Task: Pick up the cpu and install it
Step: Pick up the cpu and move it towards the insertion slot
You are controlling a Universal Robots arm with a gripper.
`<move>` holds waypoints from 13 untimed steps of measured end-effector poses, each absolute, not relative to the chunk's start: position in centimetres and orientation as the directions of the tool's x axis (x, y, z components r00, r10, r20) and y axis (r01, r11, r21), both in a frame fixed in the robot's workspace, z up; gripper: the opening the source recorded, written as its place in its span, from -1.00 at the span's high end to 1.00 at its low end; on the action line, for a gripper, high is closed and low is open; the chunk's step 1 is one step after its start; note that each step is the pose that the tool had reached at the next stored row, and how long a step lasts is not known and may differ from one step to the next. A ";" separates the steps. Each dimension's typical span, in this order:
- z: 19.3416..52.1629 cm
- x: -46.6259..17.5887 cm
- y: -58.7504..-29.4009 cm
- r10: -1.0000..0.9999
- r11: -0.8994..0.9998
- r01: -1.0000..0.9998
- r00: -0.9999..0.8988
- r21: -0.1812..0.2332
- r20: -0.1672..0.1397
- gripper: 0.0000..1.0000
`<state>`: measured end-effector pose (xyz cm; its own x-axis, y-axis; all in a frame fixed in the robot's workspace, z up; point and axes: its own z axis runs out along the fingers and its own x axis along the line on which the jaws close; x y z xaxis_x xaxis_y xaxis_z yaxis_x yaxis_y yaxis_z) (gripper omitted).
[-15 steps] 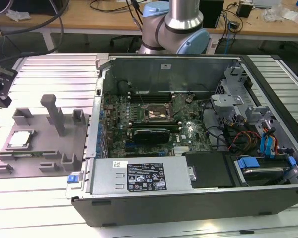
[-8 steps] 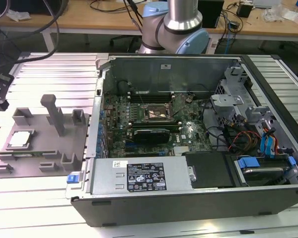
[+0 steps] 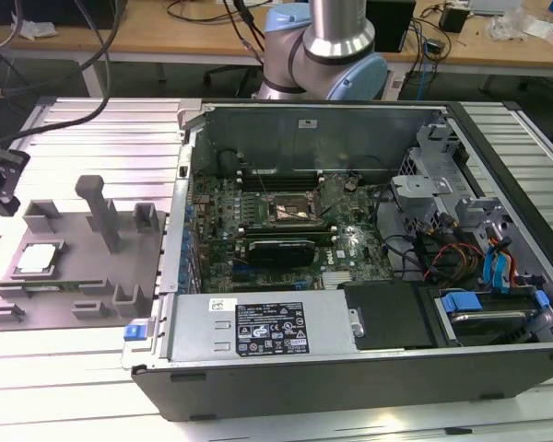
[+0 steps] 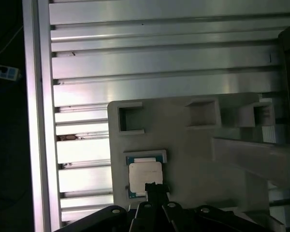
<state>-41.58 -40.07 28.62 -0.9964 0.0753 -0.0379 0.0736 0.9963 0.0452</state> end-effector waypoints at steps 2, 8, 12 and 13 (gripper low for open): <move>28.2 -41.6 -40.1 0.075 0.996 0.074 -0.996 0.045 -0.038 0.79; 26.4 -41.6 -40.5 0.075 0.996 0.074 -0.996 0.045 -0.038 0.79; 25.4 -41.6 -40.8 0.075 0.996 0.074 -0.996 0.043 -0.038 0.79; 25.1 -41.6 -40.9 0.075 0.996 0.074 -0.996 0.042 -0.038 0.79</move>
<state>-41.61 -40.90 25.09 -0.9964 0.0751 -0.0381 0.0735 0.9964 0.0422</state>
